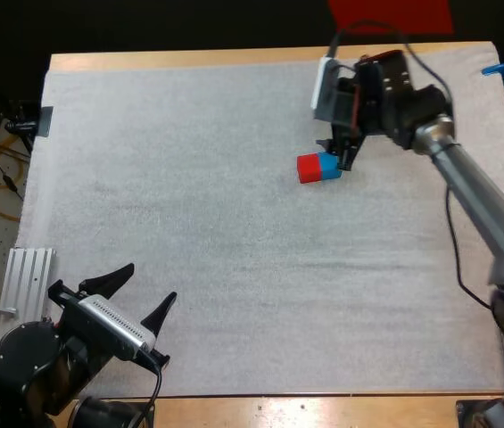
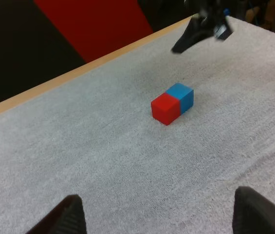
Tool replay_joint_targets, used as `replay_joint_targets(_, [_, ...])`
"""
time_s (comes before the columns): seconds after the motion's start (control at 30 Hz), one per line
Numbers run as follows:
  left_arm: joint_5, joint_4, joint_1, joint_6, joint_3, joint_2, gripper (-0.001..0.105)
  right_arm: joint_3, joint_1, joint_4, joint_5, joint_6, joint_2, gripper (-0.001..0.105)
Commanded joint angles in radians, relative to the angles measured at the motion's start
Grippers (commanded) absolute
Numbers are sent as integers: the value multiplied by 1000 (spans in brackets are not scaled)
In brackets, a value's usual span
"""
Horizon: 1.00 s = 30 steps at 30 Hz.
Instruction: Stack red cube on blue cube
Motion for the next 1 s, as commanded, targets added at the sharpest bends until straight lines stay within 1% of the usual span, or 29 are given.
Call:
replay_joint_targets(0.0, [2,-3,-3,0,-6,2,63,-29,13,8,-5,-32,21,70])
replay_joint_targets(0.17, [2,6,-3,0,-6,2,63,-78,43,84,6,-30,104,70])
replay_joint_targets(0.3, [2,12,-3,0,-6,2,63,-78,52,124,-16,-30,138,70])
replay_joint_targets(0.67, [2,43,-3,0,-6,2,63,-78,53,107,-16,-30,196,70])
replay_joint_targets(0.97, [2,43,-3,0,-6,2,63,-78,53,91,-27,-30,238,70])
